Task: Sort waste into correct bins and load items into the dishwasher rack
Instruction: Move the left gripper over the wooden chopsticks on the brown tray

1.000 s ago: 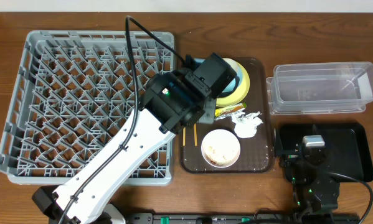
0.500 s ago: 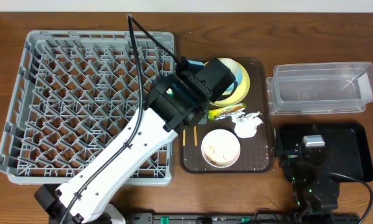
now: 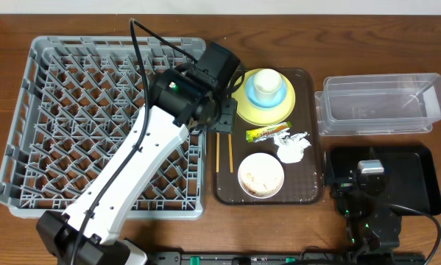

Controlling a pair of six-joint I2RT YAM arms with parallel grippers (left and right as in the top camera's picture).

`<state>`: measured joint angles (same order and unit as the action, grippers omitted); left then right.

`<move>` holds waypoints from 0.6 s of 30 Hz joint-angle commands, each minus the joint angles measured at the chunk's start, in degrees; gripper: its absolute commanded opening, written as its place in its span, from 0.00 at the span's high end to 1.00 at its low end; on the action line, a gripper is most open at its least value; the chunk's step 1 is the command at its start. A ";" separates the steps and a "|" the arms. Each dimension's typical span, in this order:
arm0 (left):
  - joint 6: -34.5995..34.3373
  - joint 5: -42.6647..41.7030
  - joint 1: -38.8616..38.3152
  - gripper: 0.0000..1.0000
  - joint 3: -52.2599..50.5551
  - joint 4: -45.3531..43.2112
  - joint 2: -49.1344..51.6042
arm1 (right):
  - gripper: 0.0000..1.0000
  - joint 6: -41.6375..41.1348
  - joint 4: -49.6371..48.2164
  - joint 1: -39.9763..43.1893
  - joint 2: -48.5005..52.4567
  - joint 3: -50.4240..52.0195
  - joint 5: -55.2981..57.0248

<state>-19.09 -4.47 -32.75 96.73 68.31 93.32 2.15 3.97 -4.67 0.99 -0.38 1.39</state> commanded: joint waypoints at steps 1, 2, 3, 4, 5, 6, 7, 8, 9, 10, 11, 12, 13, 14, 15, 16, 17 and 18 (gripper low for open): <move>3.54 -4.11 1.62 0.42 -3.48 -2.84 -0.02 | 0.01 0.48 0.20 -0.02 -0.13 0.07 -0.17; 4.24 -4.09 1.62 0.43 -4.85 -4.52 -0.02 | 0.01 0.48 0.20 -0.02 -0.13 0.07 -0.17; 5.07 -4.11 1.60 0.43 -6.67 -6.86 -0.02 | 0.01 0.48 0.17 -0.02 -0.13 0.07 -0.17; 5.16 -4.07 1.55 0.43 -8.24 -9.14 -0.02 | 0.01 0.48 0.17 -0.02 -0.13 0.07 -0.17; 5.09 -4.11 1.55 0.44 -9.79 -11.50 0.07 | 0.01 0.48 0.17 -0.02 -0.13 0.07 -0.17; 4.85 -4.11 1.55 0.47 -11.65 -14.25 0.26 | 0.01 0.48 0.20 -0.02 -0.13 0.07 -0.17; 4.87 -4.09 1.55 0.49 -12.94 -16.09 0.48 | 0.01 0.50 0.17 -0.02 -0.13 0.07 -0.17; 4.87 -3.93 1.55 0.52 -14.29 -18.10 0.85 | 0.01 0.48 0.20 -0.02 -0.13 0.07 -0.17; 4.85 -3.89 1.55 0.55 -15.45 -19.74 1.16 | 0.01 0.48 0.17 -0.02 -0.13 0.07 -0.17; 4.87 -3.85 1.57 0.57 -16.76 -21.77 1.60 | 0.01 0.48 0.17 -0.02 -0.13 0.07 -0.17; 4.87 -3.85 1.55 0.59 -17.75 -23.52 2.01 | 0.01 0.50 0.17 -0.02 -0.13 0.07 -0.17; 4.85 -3.87 1.55 0.60 -18.80 -25.51 2.60 | 0.01 0.48 0.17 -0.02 -0.13 0.07 -0.17; 4.46 -3.87 1.55 0.61 -19.52 -27.02 3.06 | 0.01 0.48 0.20 -0.02 -0.13 0.07 -0.17; 3.74 -3.87 1.55 0.62 -20.00 -28.20 3.74 | 0.01 0.48 0.17 -0.02 -0.13 0.07 -0.17; 2.54 -3.87 1.55 0.65 -20.06 -28.83 4.59 | 0.01 0.48 0.20 -0.02 -0.13 0.07 -0.17; 1.29 -3.87 1.55 0.66 -20.06 -29.29 5.29 | 0.01 0.48 0.20 -0.02 -0.13 0.07 -0.17; 0.13 -3.87 1.55 0.67 -20.06 -29.81 6.05 | 0.01 0.48 0.17 -0.02 -0.13 0.07 -0.17; -0.52 -3.85 1.49 0.69 -20.06 -30.25 6.60 | 0.01 0.48 0.20 -0.02 -0.13 0.07 -0.17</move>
<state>-16.64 -7.79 -31.29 77.10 38.87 98.32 2.15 3.97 -4.67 0.99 -0.38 1.39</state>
